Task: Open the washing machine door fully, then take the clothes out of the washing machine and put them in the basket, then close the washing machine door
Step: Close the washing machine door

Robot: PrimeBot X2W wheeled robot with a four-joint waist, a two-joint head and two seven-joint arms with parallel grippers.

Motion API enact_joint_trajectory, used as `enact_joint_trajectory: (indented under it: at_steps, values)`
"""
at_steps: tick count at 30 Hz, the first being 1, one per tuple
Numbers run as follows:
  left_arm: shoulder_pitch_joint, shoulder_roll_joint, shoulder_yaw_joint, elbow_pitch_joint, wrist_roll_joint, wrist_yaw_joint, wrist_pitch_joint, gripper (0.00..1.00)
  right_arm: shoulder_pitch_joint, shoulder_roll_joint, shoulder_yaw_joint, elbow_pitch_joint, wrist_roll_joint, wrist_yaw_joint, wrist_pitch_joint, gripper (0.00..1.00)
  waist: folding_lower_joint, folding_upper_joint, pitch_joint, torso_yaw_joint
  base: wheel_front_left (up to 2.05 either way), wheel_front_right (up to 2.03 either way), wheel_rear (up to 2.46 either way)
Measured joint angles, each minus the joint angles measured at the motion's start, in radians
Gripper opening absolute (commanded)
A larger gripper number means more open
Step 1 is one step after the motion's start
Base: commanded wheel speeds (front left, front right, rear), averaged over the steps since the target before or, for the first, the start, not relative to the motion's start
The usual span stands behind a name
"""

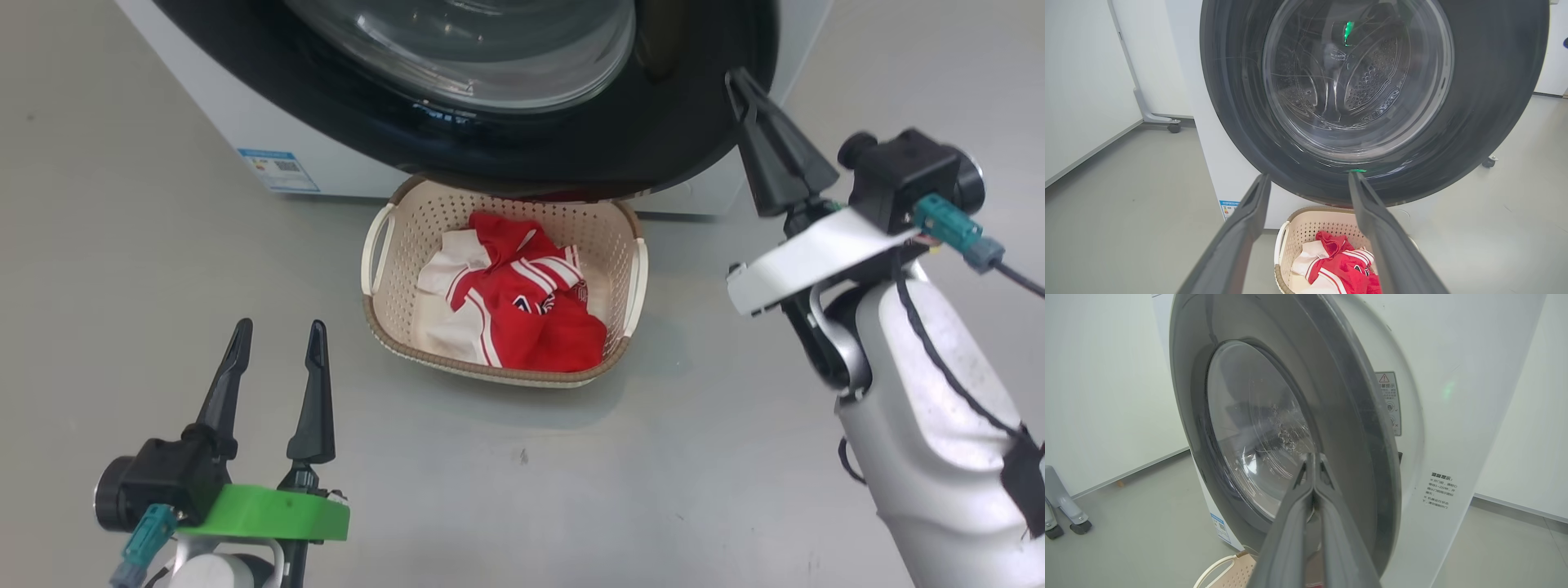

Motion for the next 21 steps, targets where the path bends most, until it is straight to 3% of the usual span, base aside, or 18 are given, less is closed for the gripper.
enact_joint_trajectory:
  at_steps: [21]
  values:
    - [-0.085,-0.021,-0.03,0.028,-0.002,-0.009,-0.012,1.0,-0.282,-0.028,-0.027,0.151,-0.011,0.016,0.015,0.0,0.0,0.0,0.118,0.094,0.0,0.0,0.0]
